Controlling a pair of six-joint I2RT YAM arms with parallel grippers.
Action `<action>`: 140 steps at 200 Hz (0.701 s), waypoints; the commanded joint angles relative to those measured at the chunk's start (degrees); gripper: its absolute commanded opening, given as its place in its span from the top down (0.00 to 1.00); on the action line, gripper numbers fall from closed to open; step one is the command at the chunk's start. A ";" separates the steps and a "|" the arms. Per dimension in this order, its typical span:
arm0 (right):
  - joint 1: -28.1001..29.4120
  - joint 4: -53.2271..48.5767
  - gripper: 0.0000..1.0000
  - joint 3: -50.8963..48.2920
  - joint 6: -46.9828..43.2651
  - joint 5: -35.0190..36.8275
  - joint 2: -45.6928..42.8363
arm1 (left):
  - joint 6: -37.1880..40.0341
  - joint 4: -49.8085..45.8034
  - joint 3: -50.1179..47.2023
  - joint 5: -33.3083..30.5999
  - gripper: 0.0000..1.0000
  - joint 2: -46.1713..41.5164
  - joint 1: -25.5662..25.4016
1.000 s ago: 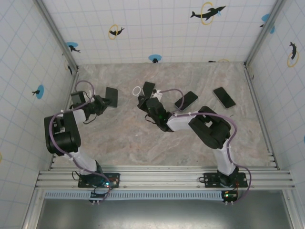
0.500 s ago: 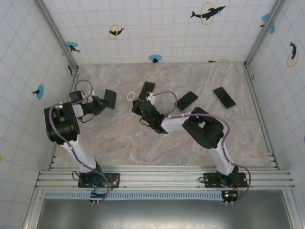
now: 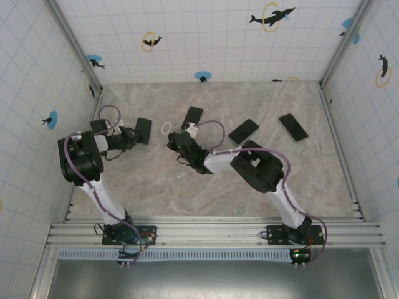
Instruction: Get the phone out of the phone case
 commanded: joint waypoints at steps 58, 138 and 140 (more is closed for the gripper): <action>0.73 -5.24 0.88 8.22 0.28 4.01 6.33 | 11.83 -20.25 7.01 -11.58 0.53 -0.14 0.37; 0.73 -6.93 0.85 13.41 1.06 5.09 10.60 | 14.17 -22.63 7.26 -17.52 0.51 -3.63 0.34; 0.75 -7.00 0.85 13.58 1.12 5.10 10.78 | 14.11 -22.62 7.32 -17.52 0.51 -3.81 0.33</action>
